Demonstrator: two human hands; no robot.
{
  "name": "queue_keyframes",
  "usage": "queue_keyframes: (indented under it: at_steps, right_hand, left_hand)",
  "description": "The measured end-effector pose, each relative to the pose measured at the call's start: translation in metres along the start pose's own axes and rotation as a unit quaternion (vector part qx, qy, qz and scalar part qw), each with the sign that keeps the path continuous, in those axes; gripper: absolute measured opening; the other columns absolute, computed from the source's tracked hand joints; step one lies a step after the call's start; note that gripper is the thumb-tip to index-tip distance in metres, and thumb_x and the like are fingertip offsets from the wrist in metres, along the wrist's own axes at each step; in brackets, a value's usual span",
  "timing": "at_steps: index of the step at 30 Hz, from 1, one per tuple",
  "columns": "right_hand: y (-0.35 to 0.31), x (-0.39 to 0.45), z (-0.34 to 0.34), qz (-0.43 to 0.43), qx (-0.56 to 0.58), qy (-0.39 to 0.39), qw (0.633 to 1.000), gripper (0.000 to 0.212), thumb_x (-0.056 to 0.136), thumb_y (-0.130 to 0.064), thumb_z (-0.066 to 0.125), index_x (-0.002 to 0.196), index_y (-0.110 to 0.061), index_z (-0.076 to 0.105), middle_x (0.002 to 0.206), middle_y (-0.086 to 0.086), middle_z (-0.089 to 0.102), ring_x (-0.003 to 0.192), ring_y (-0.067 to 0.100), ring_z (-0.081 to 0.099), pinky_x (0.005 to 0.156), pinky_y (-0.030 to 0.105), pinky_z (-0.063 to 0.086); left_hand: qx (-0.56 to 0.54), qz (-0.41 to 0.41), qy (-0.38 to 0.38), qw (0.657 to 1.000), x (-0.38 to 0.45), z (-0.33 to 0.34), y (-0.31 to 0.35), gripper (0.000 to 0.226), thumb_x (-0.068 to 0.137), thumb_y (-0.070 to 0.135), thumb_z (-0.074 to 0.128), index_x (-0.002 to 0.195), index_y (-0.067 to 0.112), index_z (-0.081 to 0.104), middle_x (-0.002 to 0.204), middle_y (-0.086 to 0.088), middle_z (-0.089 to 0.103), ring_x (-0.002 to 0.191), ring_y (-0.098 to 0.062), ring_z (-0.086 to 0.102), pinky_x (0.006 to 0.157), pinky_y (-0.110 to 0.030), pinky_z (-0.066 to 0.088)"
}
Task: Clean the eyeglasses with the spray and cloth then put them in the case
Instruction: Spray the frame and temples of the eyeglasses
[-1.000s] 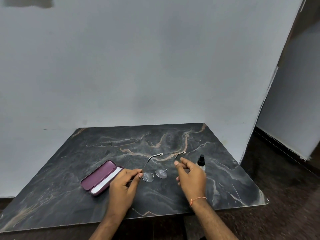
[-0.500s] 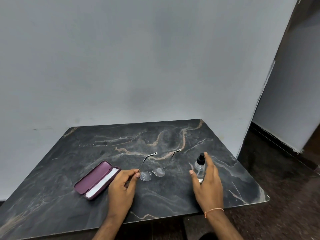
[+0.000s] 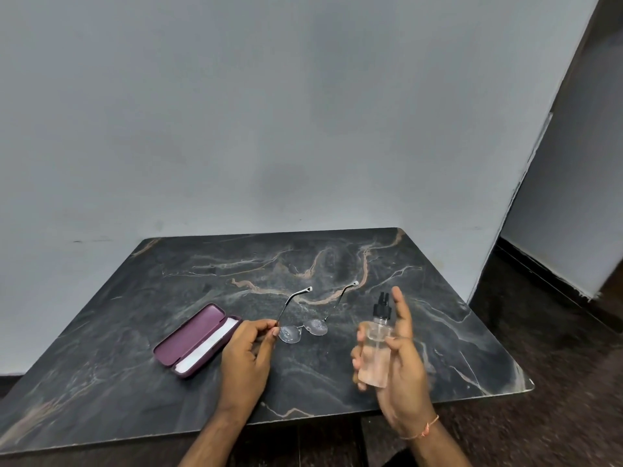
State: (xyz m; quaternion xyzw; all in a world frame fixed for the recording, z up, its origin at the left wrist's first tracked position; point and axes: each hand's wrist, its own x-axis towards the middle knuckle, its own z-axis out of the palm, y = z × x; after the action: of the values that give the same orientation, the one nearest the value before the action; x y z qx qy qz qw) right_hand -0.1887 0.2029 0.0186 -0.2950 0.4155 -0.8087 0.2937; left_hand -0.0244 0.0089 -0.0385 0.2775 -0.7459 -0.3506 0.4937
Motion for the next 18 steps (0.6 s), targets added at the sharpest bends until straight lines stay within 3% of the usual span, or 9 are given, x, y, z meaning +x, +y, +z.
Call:
queue_keyframes:
  at_steps: [5,9,13,16,18]
  right_hand:
    - [-0.003,-0.012,0.017,0.058,0.065,-0.098,0.991,0.064,0.1,-0.029,0.034,0.159,-0.05,0.038,0.092,0.013,0.056,0.055,0.02,0.048,0.043,0.022,0.041]
    - [-0.001,-0.02,0.025,0.044,0.044,-0.125,0.99,0.045,0.114,-0.043,0.033,0.157,-0.055,0.039,0.088,0.011,0.053,0.046,0.014,0.051,0.038,0.02,0.044]
    - [-0.004,-0.022,0.035,0.101,0.03,-0.144,0.984,0.045,0.112,-0.044,0.047,0.155,-0.059,0.04,0.087,0.013,0.056,0.045,0.02,0.057,0.039,0.023,0.047]
    - [-0.002,-0.011,0.043,0.144,-0.128,-0.082,0.978,0.049,0.105,-0.042,0.061,0.148,-0.062,0.046,0.089,0.016,0.065,0.047,0.028,0.064,0.04,0.025,0.049]
    - [0.001,-0.007,0.046,0.119,-0.294,-0.064,0.946,0.049,0.105,-0.044,0.064,0.142,-0.068,0.045,0.085,0.013,0.073,0.049,0.031,0.07,0.038,0.028,0.05]
  left_hand:
    - [-0.025,-0.02,0.015,0.999,-0.001,0.0,-0.002,0.023,0.102,0.01,0.075,0.109,0.032,0.076,0.1,0.013,0.072,0.089,-0.015,0.076,0.079,-0.028,0.065]
    - [-0.036,-0.011,0.022,0.999,0.0,0.0,0.001,0.024,0.103,0.021,0.073,0.108,0.044,0.071,0.104,0.015,0.07,0.089,-0.016,0.076,0.076,-0.026,0.064]
    - [-0.034,-0.012,0.012,0.999,-0.001,0.0,0.0,0.027,0.105,0.013,0.073,0.111,0.04,0.072,0.106,0.015,0.069,0.093,-0.016,0.076,0.078,-0.03,0.066]
    - [-0.026,-0.001,0.004,1.0,-0.002,0.0,0.003,0.026,0.105,0.011,0.074,0.112,0.036,0.073,0.107,0.015,0.069,0.094,-0.014,0.075,0.079,-0.021,0.061]
    - [-0.02,0.008,0.006,1.0,-0.001,-0.001,0.004,0.025,0.104,0.008,0.074,0.112,0.032,0.073,0.107,0.015,0.069,0.096,-0.01,0.074,0.08,-0.012,0.055]
